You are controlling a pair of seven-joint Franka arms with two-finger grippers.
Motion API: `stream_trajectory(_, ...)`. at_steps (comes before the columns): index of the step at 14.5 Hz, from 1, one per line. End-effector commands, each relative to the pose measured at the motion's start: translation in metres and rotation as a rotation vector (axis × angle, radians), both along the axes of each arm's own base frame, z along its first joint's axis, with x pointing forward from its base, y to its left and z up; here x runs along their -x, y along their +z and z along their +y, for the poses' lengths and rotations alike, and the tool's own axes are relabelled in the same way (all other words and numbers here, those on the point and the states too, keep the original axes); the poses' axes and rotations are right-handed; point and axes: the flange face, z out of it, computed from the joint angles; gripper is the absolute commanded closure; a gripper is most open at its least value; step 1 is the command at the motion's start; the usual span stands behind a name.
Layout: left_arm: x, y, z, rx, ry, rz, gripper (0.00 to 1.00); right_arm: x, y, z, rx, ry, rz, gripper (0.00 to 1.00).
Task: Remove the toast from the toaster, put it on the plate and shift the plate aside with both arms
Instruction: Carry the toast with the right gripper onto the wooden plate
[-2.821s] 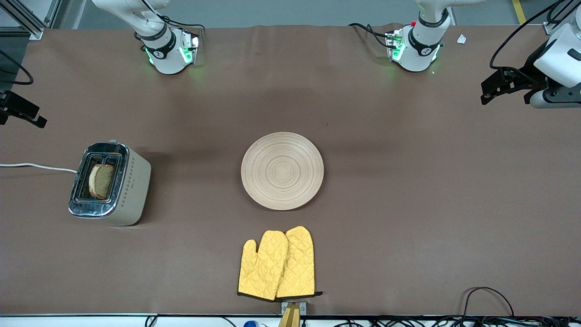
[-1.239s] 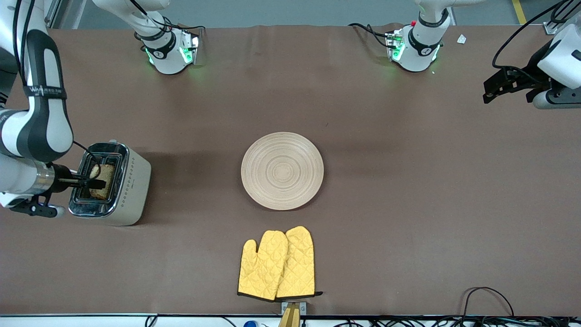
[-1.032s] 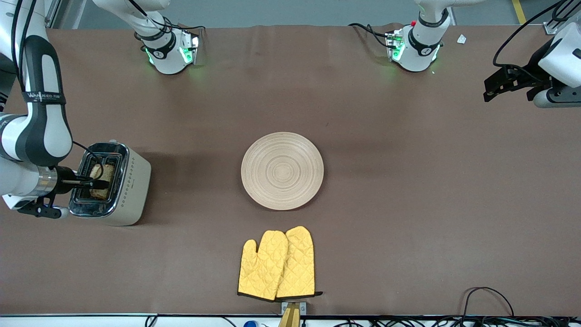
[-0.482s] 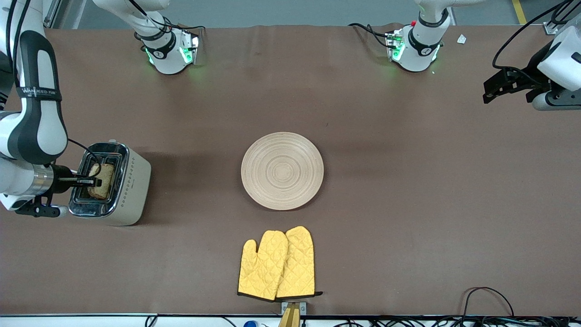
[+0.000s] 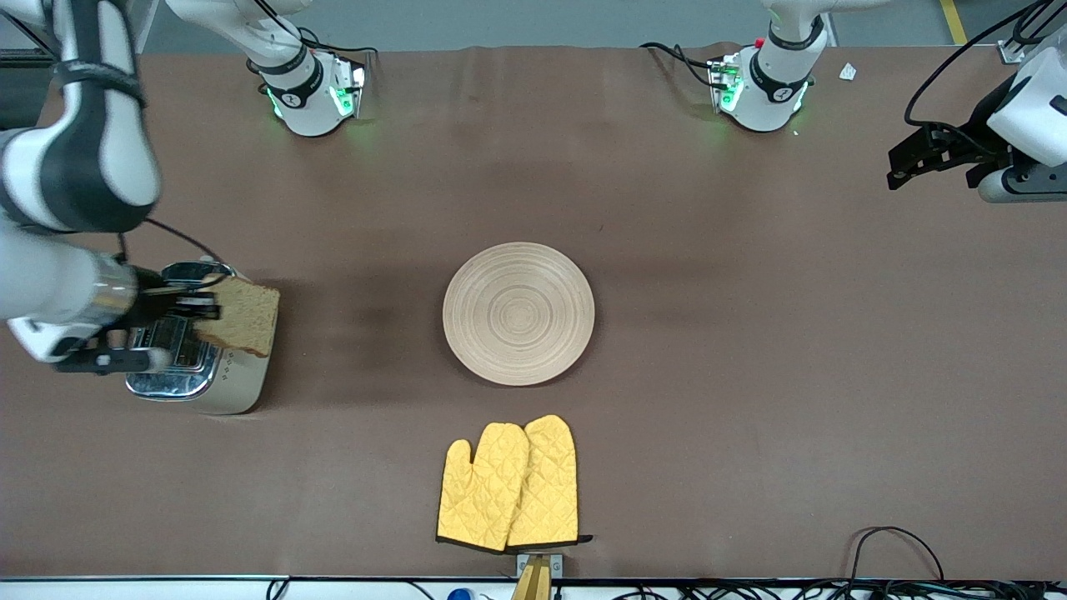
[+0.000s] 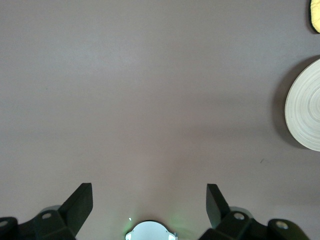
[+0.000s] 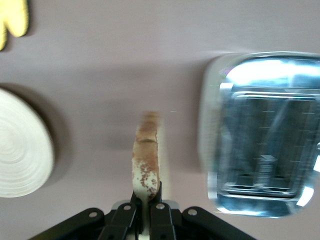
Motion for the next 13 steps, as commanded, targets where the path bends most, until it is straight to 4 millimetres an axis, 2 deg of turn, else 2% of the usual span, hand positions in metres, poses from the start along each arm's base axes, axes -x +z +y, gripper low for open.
stream_trajectory(1,-0.003,0.003,0.003,0.012,-0.003,0.012,0.0,0.005,-0.01,0.084,0.001,0.017,-0.048,0.93)
stream_trajectory(2,-0.003,0.002,0.003,0.011,-0.006,0.013,0.0,0.005,-0.021,0.115,0.0,0.018,-0.069,0.93)
stream_trajectory(4,-0.005,0.0,0.004,0.007,-0.007,0.017,0.0,0.018,-0.055,0.19,0.026,-0.047,-0.069,0.93)
stream_trajectory(6,-0.008,-0.004,0.007,0.008,-0.004,0.025,0.0,0.022,-0.077,0.234,-0.052,-0.16,-0.086,0.93)
stream_trajectory(7,-0.01,-0.005,0.016,0.015,0.015,0.027,0.0,0.022,-0.086,0.248,-0.123,-0.216,-0.068,0.93)
stream_trajectory(8,-0.013,-0.009,0.024,0.018,0.027,0.035,0.0,0.02,-0.094,0.254,-0.19,-0.269,-0.041,0.93)
stream_trajectory(13,-0.017,-0.016,0.024,0.015,0.028,0.045,0.0,0.028,-0.172,0.293,-0.38,-0.43,0.087,0.91)
